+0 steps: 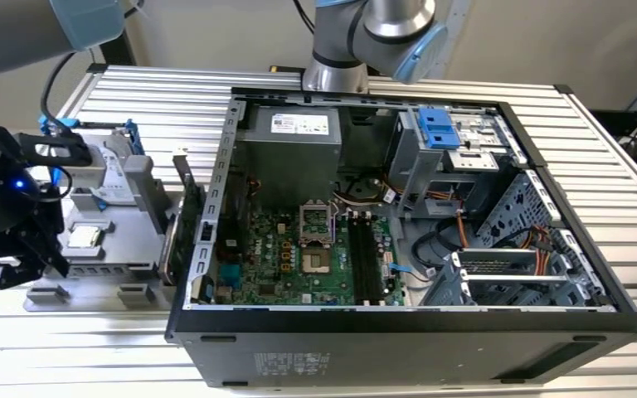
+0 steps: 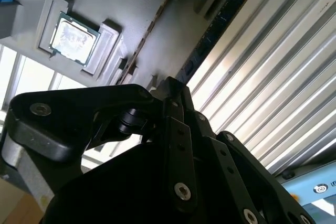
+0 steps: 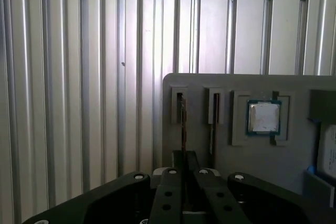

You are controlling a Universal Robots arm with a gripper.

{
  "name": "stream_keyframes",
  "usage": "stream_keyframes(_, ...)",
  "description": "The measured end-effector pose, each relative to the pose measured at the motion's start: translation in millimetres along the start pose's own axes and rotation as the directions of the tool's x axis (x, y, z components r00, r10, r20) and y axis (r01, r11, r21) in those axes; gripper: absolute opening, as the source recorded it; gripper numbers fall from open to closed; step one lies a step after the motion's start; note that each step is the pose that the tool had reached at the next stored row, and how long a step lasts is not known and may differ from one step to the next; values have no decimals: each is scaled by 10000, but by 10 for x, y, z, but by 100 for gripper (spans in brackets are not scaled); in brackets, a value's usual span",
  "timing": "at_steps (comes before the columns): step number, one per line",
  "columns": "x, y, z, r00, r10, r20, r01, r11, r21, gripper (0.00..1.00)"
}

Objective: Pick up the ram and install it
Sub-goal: 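Pick up the ram and move it above insertion slot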

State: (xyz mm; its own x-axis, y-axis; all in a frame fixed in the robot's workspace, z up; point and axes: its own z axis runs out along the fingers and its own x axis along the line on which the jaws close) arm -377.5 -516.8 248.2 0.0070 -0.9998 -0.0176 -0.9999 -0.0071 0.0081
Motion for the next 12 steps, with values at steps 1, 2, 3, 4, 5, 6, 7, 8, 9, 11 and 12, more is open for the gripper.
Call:
stream_keyframes(1, 0, 0, -10, 10000, 0, 0, 0, 10000, 0, 0)
stream_keyframes(2, 0, 0, -19, 10000, 0, 1, 0, 10000, 1, 0)
stream_keyframes(3, -1, 0, -29, 10000, 0, 0, 0, 10000, 1, 0)
stream_keyframes(4, -1, 0, -39, 10000, 0, 0, 0, 10000, 0, 0)
stream_keyframes(5, -1, 0, -50, 10000, 0, 0, 0, 10000, 0, 0)
stream_keyframes(6, -1, 1, -60, 10000, 0, 0, 0, 10000, -1, 0)
stream_keyframes(7, -1, 1, -71, 10000, 0, 0, 0, 10000, 0, 0)
stream_keyframes(8, -2, 1, -83, 10000, 0, 0, 0, 10000, 0, 0)
stream_keyframes(9, -2, 1, -94, 10000, 0, 0, 0, 10000, -1, 0)
stream_keyframes(11, -2, 1, -117, 10000, 0, 0, 0, 10000, 0, 0)
stream_keyframes(12, -2, 1, -129, 10000, 0, 0, 0, 10000, 0, 0)
